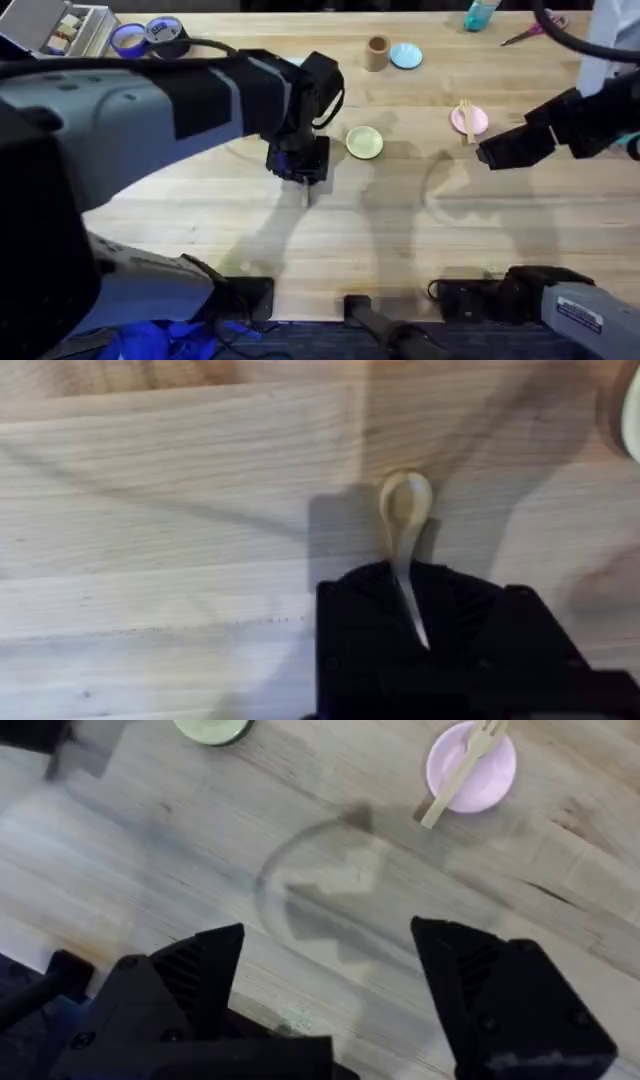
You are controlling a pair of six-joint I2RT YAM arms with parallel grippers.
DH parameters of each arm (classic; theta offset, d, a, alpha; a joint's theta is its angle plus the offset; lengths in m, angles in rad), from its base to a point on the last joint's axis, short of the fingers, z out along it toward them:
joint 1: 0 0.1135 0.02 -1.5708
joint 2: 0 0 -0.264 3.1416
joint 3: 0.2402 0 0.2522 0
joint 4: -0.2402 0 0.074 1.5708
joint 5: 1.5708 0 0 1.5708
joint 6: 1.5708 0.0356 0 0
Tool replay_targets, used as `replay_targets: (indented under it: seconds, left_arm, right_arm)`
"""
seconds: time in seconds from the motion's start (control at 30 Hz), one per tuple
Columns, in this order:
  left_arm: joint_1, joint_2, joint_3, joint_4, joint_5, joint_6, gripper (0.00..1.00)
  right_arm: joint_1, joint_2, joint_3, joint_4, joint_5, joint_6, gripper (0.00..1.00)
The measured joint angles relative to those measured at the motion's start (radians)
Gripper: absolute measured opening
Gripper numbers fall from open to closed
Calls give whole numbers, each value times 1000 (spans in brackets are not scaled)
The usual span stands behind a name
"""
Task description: Pick up a utensil and set it on the pink plate, then put the other utensil in the container.
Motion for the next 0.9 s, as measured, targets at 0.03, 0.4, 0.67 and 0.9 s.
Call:
replay_targets:
  seconds: [0.03, 0.4, 0.67, 0.9]
  left_arm:
    - [-2, 6, 7, -6, -3, 1, 113]
    - [23, 34, 107, -43, -68, 29, 76]
    - [71, 33, 174, -46, -76, 73, 56]
    - [124, 33, 227, 40, -86, 198, 42]
  right_arm:
    - [0, 0, 0, 1, 0, 0, 997]
    - [0, 0, 0, 5, 0, 0, 997]
    - [0, 0, 0, 11, 0, 0, 997]
    - [0, 0, 0, 16, 0, 0, 997]
